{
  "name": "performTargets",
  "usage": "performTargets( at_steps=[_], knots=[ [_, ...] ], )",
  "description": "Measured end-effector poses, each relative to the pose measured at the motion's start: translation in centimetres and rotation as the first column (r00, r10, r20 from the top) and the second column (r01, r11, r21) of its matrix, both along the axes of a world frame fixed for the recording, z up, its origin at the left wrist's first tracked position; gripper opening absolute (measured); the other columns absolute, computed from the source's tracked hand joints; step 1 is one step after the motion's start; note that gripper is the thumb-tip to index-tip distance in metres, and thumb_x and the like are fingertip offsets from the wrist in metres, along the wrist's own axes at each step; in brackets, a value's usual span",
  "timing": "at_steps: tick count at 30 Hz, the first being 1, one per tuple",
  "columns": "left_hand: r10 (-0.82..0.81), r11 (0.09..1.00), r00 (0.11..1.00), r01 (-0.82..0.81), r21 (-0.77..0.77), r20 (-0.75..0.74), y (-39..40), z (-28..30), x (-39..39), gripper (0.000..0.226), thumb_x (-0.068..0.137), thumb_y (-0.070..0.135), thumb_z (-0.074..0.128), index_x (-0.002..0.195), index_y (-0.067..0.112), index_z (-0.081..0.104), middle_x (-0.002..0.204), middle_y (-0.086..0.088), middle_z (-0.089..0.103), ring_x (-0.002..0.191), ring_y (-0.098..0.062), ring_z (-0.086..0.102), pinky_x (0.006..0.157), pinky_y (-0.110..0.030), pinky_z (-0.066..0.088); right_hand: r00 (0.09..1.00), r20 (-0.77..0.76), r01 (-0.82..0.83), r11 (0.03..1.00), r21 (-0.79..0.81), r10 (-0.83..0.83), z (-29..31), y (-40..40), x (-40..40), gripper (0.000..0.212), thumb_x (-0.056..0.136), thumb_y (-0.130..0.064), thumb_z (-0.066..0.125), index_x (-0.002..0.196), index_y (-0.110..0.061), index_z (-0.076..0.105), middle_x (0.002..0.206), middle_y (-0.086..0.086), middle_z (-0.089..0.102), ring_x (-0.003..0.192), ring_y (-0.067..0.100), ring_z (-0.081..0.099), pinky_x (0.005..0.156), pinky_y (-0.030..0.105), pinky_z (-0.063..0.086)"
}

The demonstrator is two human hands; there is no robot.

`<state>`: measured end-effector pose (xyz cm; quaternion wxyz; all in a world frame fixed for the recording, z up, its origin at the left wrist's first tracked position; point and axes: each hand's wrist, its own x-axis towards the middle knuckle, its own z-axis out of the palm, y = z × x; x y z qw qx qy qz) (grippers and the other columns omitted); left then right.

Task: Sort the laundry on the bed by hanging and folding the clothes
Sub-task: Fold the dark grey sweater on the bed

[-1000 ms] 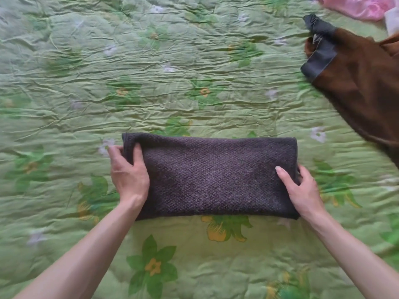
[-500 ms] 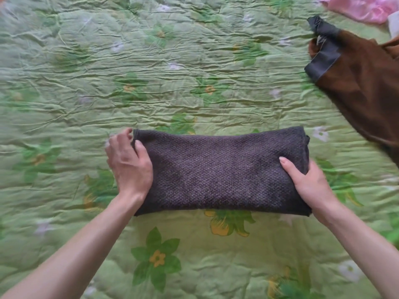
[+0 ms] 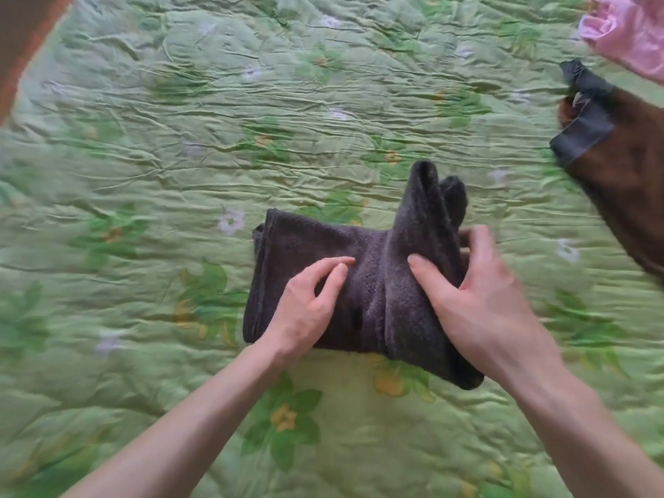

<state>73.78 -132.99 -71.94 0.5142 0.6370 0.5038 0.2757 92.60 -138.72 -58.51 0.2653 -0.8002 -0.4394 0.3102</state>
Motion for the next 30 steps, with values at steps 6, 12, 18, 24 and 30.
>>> performTargets(
  at_steps=[6,12,18,24,30],
  knots=[
    [0.277,0.910,0.879,-0.109,-0.401,0.388,0.8,4.5,-3.1,0.066,0.095,0.075,0.046,0.128,0.025,0.072,0.128,-0.006,0.074,0.120,-0.021,0.070,0.106,-0.043,0.049,0.978,0.008,-0.210,0.978,0.011,0.210,-1.9,1.2,-7.9,0.055,0.092,-0.065,0.056,0.136,-0.032,0.055,0.127,-0.012,0.063,0.122,0.013,0.054,0.107,0.033,0.042],
    [0.377,0.896,0.919,-0.330,-0.296,0.116,2.3,2.9,-6.2,0.033,0.091,0.022,0.079,0.121,0.021,0.064,0.107,0.006,0.079,0.101,-0.005,0.074,0.086,-0.023,0.055,0.898,-0.065,-0.425,0.897,0.125,0.434,-5.1,1.1,-10.5,0.040,0.106,-0.034,0.054,0.142,-0.020,0.060,0.146,-0.007,0.057,0.138,0.005,0.045,0.120,0.030,0.031],
    [0.344,0.902,0.933,-0.359,-0.239,-0.101,3.6,1.5,-7.3,0.040,0.098,0.010,0.070,0.135,0.012,0.056,0.117,0.003,0.073,0.114,-0.015,0.070,0.098,-0.022,0.053,0.832,0.419,-0.427,0.902,0.062,0.365,-10.4,2.3,-7.8,0.054,0.104,-0.047,0.052,0.156,-0.033,0.044,0.171,-0.002,0.024,0.160,0.021,0.011,0.128,0.051,0.016],
    [0.350,0.857,0.753,-0.017,0.515,-0.557,1.7,1.3,-5.3,0.067,0.101,0.035,0.054,0.161,0.014,0.032,0.160,-0.015,0.036,0.148,-0.031,0.035,0.122,-0.047,0.031,0.794,0.520,-0.391,0.919,0.039,0.316,-14.6,3.3,-8.3,0.067,0.103,-0.056,0.044,0.163,-0.028,0.031,0.173,0.000,0.017,0.161,0.025,0.007,0.128,0.054,0.015],
    [0.151,0.900,0.750,0.166,0.404,-0.644,1.7,-3.2,-5.4,0.073,0.104,0.048,0.044,0.167,0.018,0.021,0.175,-0.012,0.010,0.163,-0.028,0.006,0.129,-0.051,0.020,0.823,0.484,-0.392,0.914,0.106,0.297,-16.2,4.4,-7.5,0.065,0.102,-0.053,0.046,0.160,-0.027,0.038,0.170,-0.001,0.029,0.160,0.021,0.013,0.128,0.052,0.015]
  ],
)
